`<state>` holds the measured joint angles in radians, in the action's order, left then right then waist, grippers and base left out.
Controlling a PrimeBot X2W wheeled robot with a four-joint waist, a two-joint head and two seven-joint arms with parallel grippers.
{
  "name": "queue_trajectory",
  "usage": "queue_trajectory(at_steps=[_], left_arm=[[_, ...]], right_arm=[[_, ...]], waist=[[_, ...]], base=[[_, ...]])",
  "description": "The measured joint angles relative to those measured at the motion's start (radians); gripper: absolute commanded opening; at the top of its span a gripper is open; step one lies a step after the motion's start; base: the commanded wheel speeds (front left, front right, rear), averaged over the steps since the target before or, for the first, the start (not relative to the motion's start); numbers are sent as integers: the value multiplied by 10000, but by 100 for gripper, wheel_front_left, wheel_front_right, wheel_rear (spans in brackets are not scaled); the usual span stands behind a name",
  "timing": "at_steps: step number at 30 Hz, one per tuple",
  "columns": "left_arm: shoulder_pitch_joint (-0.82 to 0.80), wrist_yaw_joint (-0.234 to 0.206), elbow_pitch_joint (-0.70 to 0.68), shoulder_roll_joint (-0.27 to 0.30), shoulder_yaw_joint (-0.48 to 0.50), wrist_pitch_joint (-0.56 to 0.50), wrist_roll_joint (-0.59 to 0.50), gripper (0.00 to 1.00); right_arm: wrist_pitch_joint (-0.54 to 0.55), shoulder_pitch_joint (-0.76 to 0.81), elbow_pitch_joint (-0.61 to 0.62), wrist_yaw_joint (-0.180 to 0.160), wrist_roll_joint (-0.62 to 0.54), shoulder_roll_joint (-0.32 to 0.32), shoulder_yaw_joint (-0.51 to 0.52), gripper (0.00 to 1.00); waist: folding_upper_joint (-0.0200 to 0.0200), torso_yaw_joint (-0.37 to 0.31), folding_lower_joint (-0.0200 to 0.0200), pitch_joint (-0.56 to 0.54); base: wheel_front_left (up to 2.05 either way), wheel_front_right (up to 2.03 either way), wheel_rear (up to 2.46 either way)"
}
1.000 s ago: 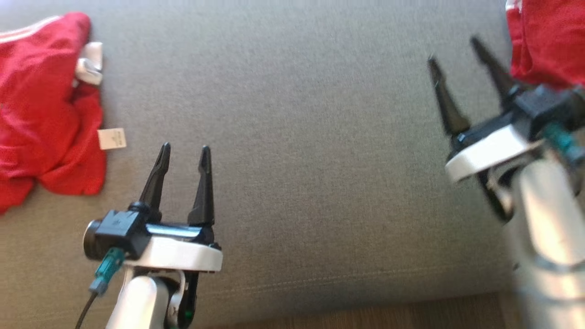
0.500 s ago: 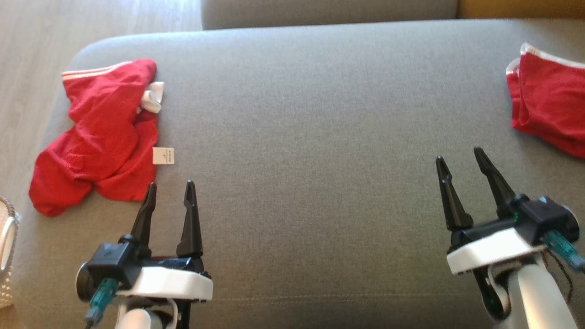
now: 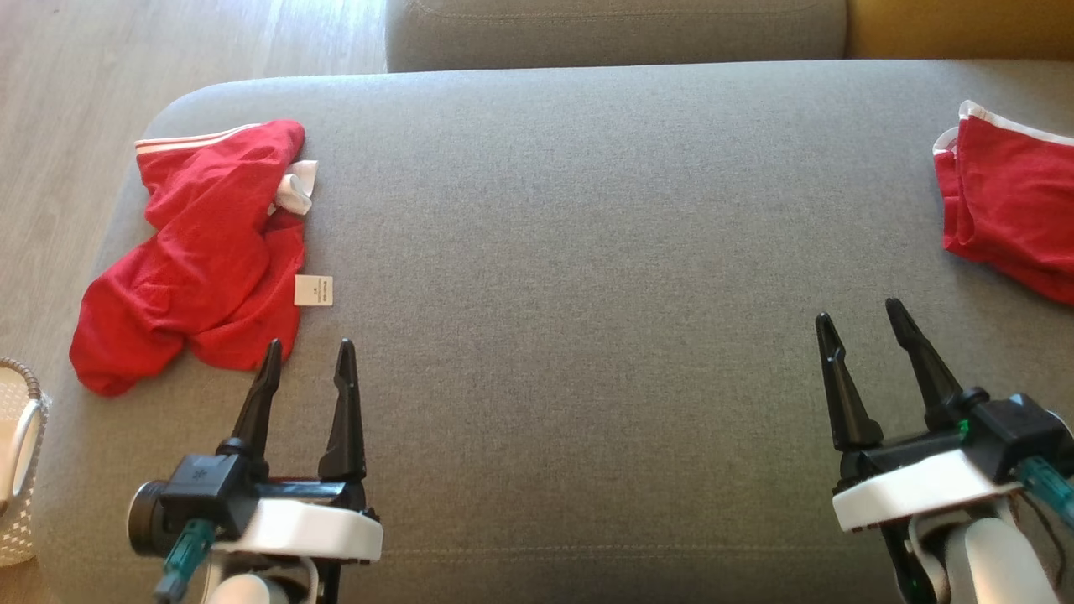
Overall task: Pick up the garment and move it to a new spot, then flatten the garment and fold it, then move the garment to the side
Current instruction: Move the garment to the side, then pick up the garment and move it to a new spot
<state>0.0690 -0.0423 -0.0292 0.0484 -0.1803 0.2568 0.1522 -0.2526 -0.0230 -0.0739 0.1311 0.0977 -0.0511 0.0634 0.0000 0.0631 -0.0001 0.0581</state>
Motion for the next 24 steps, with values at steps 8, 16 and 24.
queue_trajectory(at_steps=[8, 16, 24], left_arm=[[-1, 71, 15, 0, 56, 0, -105, 100], [-8, 67, 27, 0, 38, 0, -186, 100], [-6, -19, 105, 0, -12, 0, -176, 100]], right_arm=[[0, 287, 2, 0, 4, 4, -61, 100], [0, 283, 4, 0, 4, 4, -94, 100], [0, 288, 2, 0, 4, 6, -92, 100]], waist=[[0, -106, 0, 101], [0, -126, 0, 165], [0, 17, 0, 27]], base=[[0, 0, 0], [0, 0, 0], [0, 0, 0]])
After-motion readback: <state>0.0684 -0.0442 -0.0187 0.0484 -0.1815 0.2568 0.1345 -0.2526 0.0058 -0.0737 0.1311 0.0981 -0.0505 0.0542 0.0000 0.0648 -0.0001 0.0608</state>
